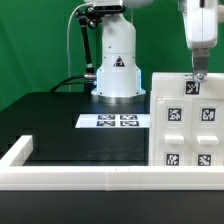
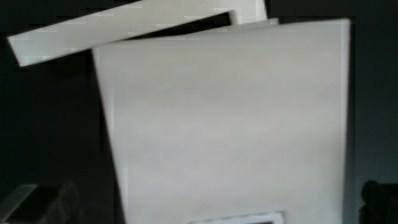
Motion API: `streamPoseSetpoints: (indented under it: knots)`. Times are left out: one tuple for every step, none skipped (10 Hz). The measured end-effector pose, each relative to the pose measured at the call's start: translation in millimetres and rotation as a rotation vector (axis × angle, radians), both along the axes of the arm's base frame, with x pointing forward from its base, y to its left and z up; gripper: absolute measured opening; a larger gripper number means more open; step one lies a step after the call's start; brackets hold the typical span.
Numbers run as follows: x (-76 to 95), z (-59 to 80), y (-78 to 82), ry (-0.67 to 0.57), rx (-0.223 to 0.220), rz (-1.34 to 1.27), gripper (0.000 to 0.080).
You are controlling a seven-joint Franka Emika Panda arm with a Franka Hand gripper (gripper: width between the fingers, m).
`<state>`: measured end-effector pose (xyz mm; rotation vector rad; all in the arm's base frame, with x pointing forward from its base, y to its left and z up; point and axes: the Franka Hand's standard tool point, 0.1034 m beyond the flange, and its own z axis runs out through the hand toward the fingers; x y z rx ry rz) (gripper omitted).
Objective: Assemble cabinet
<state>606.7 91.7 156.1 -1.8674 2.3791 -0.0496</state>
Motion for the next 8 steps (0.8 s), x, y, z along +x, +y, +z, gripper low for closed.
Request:
streamPoseSetpoints:
  knots:
    - [-0.1, -0.2, 0.5, 0.000, 0.001, 0.004, 0.0796]
    - [-0.2, -0.3, 0.9, 0.000, 0.000, 0.009, 0.0796]
    - [-0.3, -0.6, 1.3, 0.000, 0.000, 0.013, 0.0796]
    - [-0.4, -0.7, 1.6, 0.000, 0.000, 0.017, 0.0796]
    - [-0.6, -0.9, 2.0, 0.001, -0.001, 0.020, 0.0796]
    - [-0.7, -1.1, 2.4, 0.001, -0.001, 0.024, 0.0796]
    - [-0.8, -1.4, 2.8, 0.001, -0.002, 0.030, 0.0796]
    - [-1.0, -1.7, 3.3, 0.001, -0.002, 0.036, 0.0796]
